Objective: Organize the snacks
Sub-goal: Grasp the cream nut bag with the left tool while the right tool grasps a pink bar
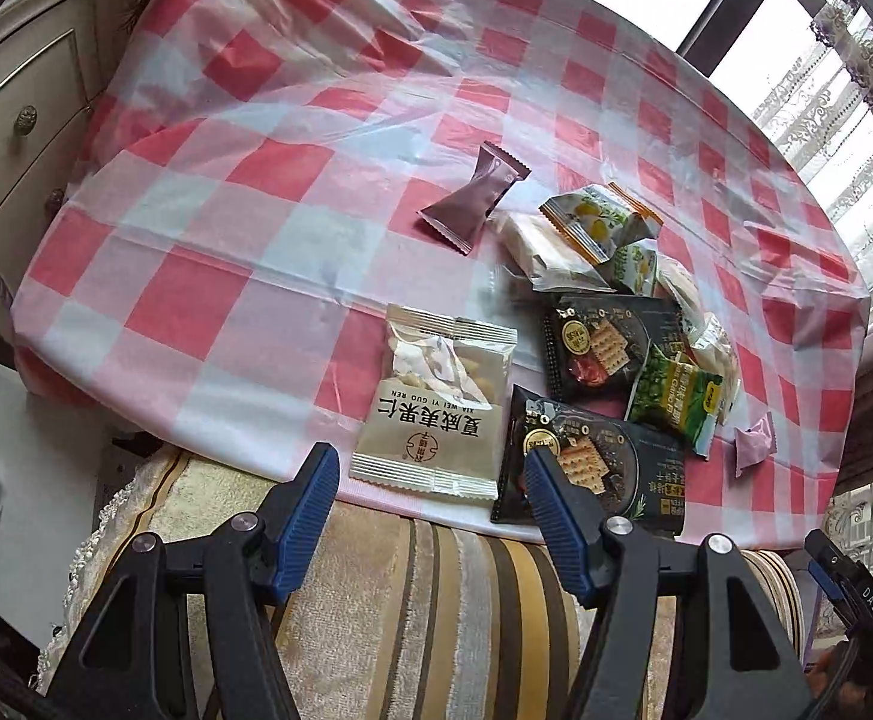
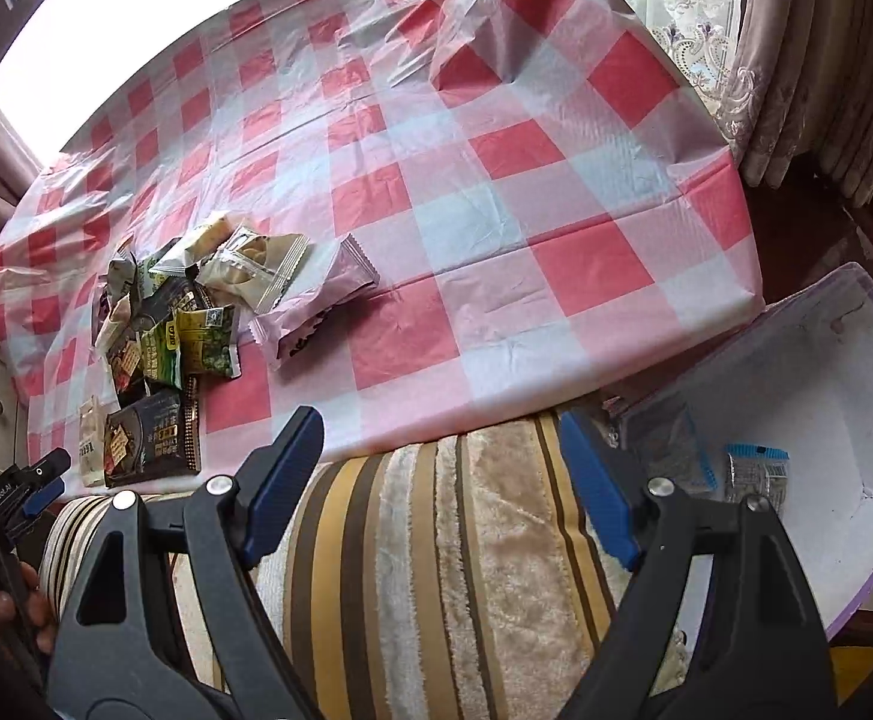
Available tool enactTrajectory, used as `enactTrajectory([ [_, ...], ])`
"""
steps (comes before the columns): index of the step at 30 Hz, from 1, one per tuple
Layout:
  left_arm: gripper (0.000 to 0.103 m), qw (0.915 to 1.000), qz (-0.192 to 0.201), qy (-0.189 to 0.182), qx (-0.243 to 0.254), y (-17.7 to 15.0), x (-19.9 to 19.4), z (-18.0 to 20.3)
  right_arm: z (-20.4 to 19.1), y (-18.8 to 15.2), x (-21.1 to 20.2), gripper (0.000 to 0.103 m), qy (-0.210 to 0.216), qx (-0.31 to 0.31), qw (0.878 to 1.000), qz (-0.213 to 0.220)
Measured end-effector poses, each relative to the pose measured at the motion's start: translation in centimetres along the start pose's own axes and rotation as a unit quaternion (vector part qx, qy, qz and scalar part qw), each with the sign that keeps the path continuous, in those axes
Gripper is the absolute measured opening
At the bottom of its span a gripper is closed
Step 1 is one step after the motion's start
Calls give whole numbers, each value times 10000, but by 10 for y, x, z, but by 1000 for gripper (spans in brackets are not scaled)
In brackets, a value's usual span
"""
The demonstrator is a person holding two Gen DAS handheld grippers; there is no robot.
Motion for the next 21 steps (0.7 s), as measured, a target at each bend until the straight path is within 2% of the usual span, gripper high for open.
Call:
enactTrajectory([
  [9,65,9981,-510,138,306,12,33,5,-40,17,17,83,-5,-57,10000,-26],
  [16,64,9958,-561,402,610,15,45,11,-57,28,31,83,-22,13,9999,-116],
  [21,55,9952,-459,466,727,19,48,13,-66,39,44,83,-111,248,9994,-223],
])
Point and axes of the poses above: each gripper's, at about its wrist camera, not at the fingertips, and x roughly the way its jaws point, z to its right, y to its top, the point moved 1 cm from there along x, roughly the way its jaws point, and after that the axes turned 14 degrees about -y, right-handed, at the moved point
